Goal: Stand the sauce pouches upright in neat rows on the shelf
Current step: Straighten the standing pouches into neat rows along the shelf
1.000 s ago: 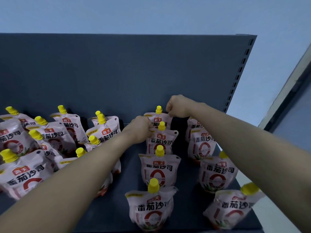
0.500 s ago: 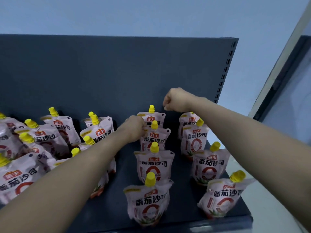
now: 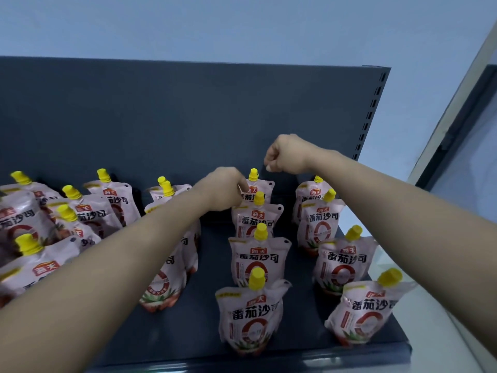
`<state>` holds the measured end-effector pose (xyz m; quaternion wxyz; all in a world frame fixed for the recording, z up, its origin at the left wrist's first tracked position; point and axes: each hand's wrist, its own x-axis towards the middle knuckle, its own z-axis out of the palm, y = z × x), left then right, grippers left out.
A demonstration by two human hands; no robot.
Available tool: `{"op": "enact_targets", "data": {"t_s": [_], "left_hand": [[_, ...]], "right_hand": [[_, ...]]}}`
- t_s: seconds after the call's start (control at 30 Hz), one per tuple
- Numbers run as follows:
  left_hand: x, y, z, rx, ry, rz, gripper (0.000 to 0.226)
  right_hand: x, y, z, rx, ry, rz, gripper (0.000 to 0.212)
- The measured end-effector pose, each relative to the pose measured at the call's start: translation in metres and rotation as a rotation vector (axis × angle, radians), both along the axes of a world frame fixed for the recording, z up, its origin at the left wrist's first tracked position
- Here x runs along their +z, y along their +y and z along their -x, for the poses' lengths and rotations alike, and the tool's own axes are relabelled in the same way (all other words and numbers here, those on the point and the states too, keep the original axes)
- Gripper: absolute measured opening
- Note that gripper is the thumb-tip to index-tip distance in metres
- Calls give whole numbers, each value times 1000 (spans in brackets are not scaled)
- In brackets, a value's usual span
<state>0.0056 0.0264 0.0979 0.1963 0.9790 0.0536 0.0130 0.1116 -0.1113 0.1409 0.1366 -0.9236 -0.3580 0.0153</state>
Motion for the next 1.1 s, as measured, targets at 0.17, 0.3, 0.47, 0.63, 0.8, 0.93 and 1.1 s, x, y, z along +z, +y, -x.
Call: {"op": "enact_targets", "data": {"t_s": [0.17, 0.3, 0.47, 0.63, 0.8, 0.93, 1.1], "left_hand": [[32, 29, 36, 65, -73, 36, 28], [39, 74, 77, 186, -97, 80, 15], [21, 111, 117, 252, -23, 97, 17], [7, 121, 136, 190, 79, 210, 35], [-8, 124, 140, 131, 248, 201, 22], [-18, 122, 135, 106, 260, 145, 7], [-27, 118, 137, 89, 251, 108, 14]], "right_hand": [[6, 38, 17, 77, 7, 11, 20], [4, 83, 41, 181, 54, 49, 25], [-5, 130, 71, 261, 85, 85, 36], [-15, 153, 79, 250, 71, 139, 26], [-17, 158, 84, 257, 142, 346, 28], [-27, 158, 96, 325, 325, 550, 13], [-44, 159, 102, 331, 353, 502, 23]]}}
